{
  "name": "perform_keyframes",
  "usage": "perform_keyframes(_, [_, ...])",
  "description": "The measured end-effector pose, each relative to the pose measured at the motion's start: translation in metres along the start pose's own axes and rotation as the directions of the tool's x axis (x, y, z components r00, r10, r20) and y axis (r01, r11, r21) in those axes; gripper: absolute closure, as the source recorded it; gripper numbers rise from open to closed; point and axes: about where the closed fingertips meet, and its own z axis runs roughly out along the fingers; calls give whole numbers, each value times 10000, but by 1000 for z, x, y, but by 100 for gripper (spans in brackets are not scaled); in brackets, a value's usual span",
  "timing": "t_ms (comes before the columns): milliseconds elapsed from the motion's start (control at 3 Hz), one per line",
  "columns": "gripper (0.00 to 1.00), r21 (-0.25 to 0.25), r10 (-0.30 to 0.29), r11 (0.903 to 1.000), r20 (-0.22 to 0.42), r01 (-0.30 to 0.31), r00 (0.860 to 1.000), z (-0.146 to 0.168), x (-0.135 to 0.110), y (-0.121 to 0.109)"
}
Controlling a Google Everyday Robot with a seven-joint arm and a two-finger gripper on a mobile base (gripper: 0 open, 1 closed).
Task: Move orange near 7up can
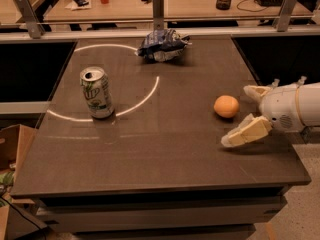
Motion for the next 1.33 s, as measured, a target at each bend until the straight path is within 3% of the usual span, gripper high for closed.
perform_keyframes(667, [0, -26, -155, 9999, 43, 155, 9999, 25, -15, -11])
perform_keyframes(1000, [9, 18, -312, 9995, 4, 312, 9995, 30, -22, -18])
perform_keyframes(1333, [27, -33, -452, 9990, 6, 452, 9990, 33, -25, -22])
